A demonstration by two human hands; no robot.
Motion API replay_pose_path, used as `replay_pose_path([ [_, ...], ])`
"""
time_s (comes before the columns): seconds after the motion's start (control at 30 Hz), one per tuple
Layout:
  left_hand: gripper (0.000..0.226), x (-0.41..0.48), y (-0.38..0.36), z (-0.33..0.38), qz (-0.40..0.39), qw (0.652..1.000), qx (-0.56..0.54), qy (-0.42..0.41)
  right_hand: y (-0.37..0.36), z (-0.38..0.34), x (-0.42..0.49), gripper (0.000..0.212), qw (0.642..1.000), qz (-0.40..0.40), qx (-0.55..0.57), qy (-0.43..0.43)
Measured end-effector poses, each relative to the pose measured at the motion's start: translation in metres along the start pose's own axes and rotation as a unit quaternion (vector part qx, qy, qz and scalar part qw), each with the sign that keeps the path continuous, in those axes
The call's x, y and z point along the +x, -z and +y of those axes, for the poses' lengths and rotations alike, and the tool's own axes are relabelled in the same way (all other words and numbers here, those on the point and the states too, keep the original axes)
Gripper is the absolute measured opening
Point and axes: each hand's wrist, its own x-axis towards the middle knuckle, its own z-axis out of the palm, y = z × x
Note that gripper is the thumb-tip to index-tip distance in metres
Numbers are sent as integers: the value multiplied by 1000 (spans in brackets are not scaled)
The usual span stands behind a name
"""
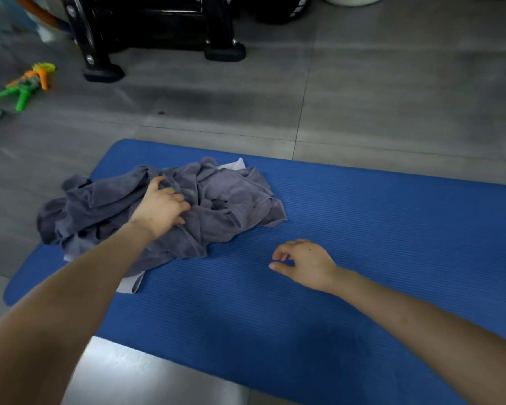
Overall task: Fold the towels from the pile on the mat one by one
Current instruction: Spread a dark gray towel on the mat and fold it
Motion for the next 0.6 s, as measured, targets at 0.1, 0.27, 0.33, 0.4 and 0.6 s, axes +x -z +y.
replay_pose_path([
  [0.1,18,-1,29,-11,175,982,-39,-57,15,-4,-12,31,999,26,34,-15],
  [0.27,26,-5,108,-14,310,941,-101,-94,65,-19,-36,46,978,154,132,-43],
  [0.33,35,-8,142,-11,329,928,-150,-88,89,-28,-49,60,971,184,149,-40],
  [0.4,39,-7,182,-3,345,911,-206,-94,117,-36,-68,73,968,203,141,-32],
  [0.6,51,-7,285,49,335,883,-310,-109,182,-29,-128,69,948,285,139,-8],
])
